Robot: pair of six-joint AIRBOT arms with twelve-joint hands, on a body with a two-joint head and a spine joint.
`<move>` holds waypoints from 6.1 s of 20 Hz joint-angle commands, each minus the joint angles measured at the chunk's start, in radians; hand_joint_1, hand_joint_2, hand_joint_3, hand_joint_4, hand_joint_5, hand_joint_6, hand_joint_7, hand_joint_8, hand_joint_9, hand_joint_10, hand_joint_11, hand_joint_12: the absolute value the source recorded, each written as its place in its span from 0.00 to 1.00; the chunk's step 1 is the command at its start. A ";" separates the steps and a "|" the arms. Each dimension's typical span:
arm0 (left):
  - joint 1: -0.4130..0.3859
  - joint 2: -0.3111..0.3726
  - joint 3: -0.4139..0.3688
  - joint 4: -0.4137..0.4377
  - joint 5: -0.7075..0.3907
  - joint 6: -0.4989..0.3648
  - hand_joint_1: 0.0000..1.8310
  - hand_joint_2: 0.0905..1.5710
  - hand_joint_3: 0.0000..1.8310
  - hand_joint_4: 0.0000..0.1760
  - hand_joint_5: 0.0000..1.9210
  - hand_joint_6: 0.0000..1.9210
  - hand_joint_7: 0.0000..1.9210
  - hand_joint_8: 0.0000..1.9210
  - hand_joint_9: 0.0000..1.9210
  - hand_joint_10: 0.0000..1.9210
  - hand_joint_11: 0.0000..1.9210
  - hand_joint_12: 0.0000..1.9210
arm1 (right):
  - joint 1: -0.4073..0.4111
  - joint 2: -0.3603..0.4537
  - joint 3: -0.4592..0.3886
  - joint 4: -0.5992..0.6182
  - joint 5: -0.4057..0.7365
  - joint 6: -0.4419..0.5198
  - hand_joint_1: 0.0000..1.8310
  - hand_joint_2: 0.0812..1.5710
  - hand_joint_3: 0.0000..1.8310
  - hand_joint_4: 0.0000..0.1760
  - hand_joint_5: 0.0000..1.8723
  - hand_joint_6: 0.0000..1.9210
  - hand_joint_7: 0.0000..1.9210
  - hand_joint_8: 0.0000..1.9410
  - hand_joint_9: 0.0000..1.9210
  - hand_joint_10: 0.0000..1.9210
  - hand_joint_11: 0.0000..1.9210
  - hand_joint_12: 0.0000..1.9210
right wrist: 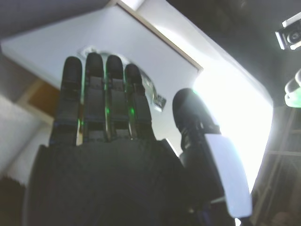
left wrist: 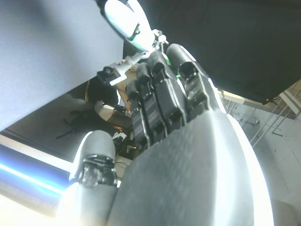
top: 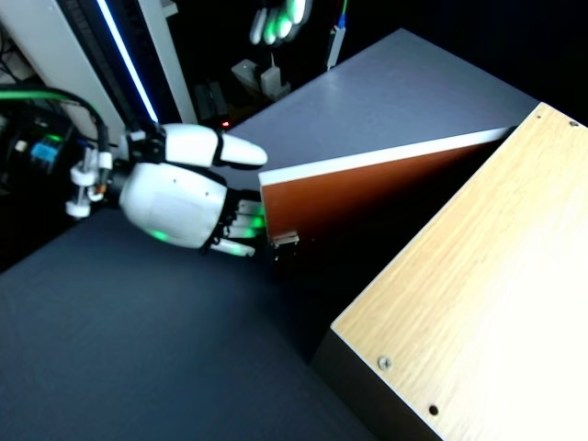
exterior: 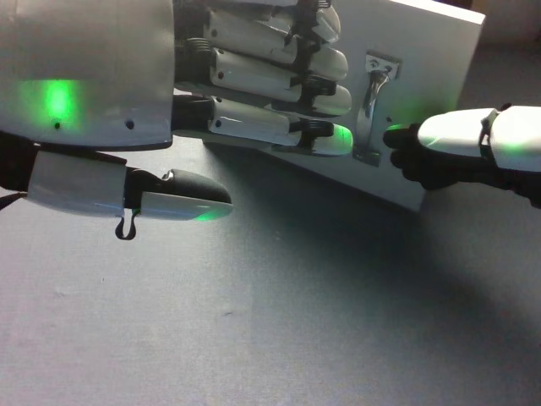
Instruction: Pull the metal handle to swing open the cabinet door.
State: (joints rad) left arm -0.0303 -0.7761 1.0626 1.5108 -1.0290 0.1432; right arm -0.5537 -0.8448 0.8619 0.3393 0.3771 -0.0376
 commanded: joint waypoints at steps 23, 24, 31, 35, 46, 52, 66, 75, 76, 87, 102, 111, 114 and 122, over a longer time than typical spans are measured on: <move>-0.010 0.007 0.001 -0.094 -0.023 0.009 0.00 1.00 0.03 0.00 0.22 0.00 0.22 0.00 0.20 0.00 0.02 0.42 | 0.017 0.074 0.101 -0.009 0.144 -0.058 0.00 1.00 0.03 0.00 0.19 0.00 0.19 0.00 0.18 0.00 0.00 0.45; -0.010 0.007 0.001 -0.094 -0.023 0.009 0.00 1.00 0.03 0.00 0.21 0.00 0.22 0.00 0.20 0.00 0.02 0.42 | 0.022 0.074 0.113 -0.009 0.144 -0.063 0.00 1.00 0.03 0.00 0.19 0.00 0.19 0.00 0.18 0.00 0.00 0.45; -0.010 0.007 0.001 -0.094 -0.023 0.009 0.00 1.00 0.03 0.00 0.21 0.00 0.22 0.00 0.20 0.00 0.02 0.41 | 0.047 0.047 0.213 -0.007 0.143 -0.115 0.00 1.00 0.04 0.00 0.19 0.00 0.19 0.00 0.18 0.00 0.00 0.46; -0.010 0.007 0.001 -0.094 -0.023 0.009 0.00 1.00 0.03 0.00 0.21 0.00 0.22 0.00 0.20 0.00 0.02 0.41 | 0.053 0.014 0.256 -0.006 0.143 -0.117 0.00 1.00 0.04 0.00 0.19 0.00 0.20 0.00 0.19 0.00 0.00 0.46; -0.010 0.007 0.001 -0.094 -0.023 0.009 0.00 1.00 0.03 0.00 0.21 0.00 0.21 0.00 0.19 0.00 0.02 0.40 | 0.057 -0.080 0.329 -0.006 0.143 -0.120 0.00 1.00 0.03 0.00 0.20 0.00 0.20 0.00 0.19 0.00 0.00 0.46; -0.010 0.007 0.001 -0.094 -0.023 0.009 0.00 1.00 0.04 0.00 0.21 0.00 0.21 0.00 0.19 0.00 0.01 0.40 | 0.056 -0.066 0.317 -0.005 0.127 -0.120 0.00 1.00 0.03 0.00 0.20 0.00 0.21 0.00 0.20 0.00 0.00 0.46; -0.010 0.007 0.001 -0.094 -0.023 0.009 0.00 1.00 0.03 0.00 0.21 0.00 0.22 0.00 0.20 0.00 0.02 0.39 | 0.029 0.014 0.187 -0.006 0.116 -0.069 0.00 1.00 0.03 0.00 0.19 0.00 0.20 0.00 0.19 0.00 0.00 0.46; -0.010 0.007 0.001 -0.094 -0.023 0.009 0.00 1.00 0.03 0.00 0.21 0.00 0.22 0.00 0.20 0.00 0.03 0.40 | -0.004 0.045 0.102 -0.043 0.117 -0.008 0.00 1.00 0.04 0.00 0.19 0.00 0.20 0.00 0.19 0.00 0.00 0.46; -0.010 0.007 0.001 -0.094 -0.023 0.009 0.00 1.00 0.03 0.00 0.21 0.00 0.22 0.00 0.20 0.00 0.03 0.40 | -0.005 0.047 0.094 -0.044 0.117 0.008 0.00 1.00 0.04 0.00 0.19 0.00 0.20 0.00 0.19 0.00 0.00 0.46; -0.010 0.007 0.001 -0.094 -0.023 0.009 0.00 1.00 0.03 0.00 0.21 0.00 0.22 0.00 0.20 0.00 0.02 0.40 | -0.013 0.050 0.053 -0.057 0.117 0.094 0.00 1.00 0.04 0.00 0.19 0.00 0.19 0.00 0.18 0.00 0.00 0.46; -0.010 0.007 0.001 -0.094 -0.023 0.009 0.00 1.00 0.03 0.00 0.21 0.00 0.22 0.00 0.20 0.00 0.02 0.40 | -0.009 0.062 0.045 -0.062 0.144 0.154 0.00 1.00 0.04 0.00 0.19 0.00 0.20 0.00 0.18 0.00 0.00 0.46; -0.010 0.007 0.001 -0.094 -0.023 0.009 0.00 1.00 0.04 0.00 0.21 0.00 0.22 0.00 0.20 0.00 0.03 0.40 | 0.007 0.066 0.003 -0.060 0.143 0.154 0.00 1.00 0.03 0.00 0.19 0.00 0.20 0.00 0.19 0.00 0.00 0.45; -0.010 0.007 0.001 -0.094 -0.023 0.009 0.00 1.00 0.04 0.00 0.21 0.00 0.22 0.00 0.20 0.00 0.02 0.39 | 0.010 0.061 -0.003 -0.054 0.143 0.154 0.00 1.00 0.03 0.00 0.19 0.00 0.20 0.00 0.19 0.00 0.00 0.45; -0.010 0.007 0.001 -0.094 -0.023 0.009 0.00 1.00 0.03 0.00 0.21 0.00 0.22 0.00 0.20 0.00 0.03 0.40 | 0.007 0.044 -0.022 -0.050 0.144 0.186 0.00 1.00 0.03 0.00 0.20 0.00 0.20 0.00 0.19 0.00 0.00 0.46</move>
State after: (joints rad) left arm -0.0303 -0.7761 1.0622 1.5101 -1.0298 0.1432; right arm -0.5537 -0.8043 0.8429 0.2909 0.4091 0.1345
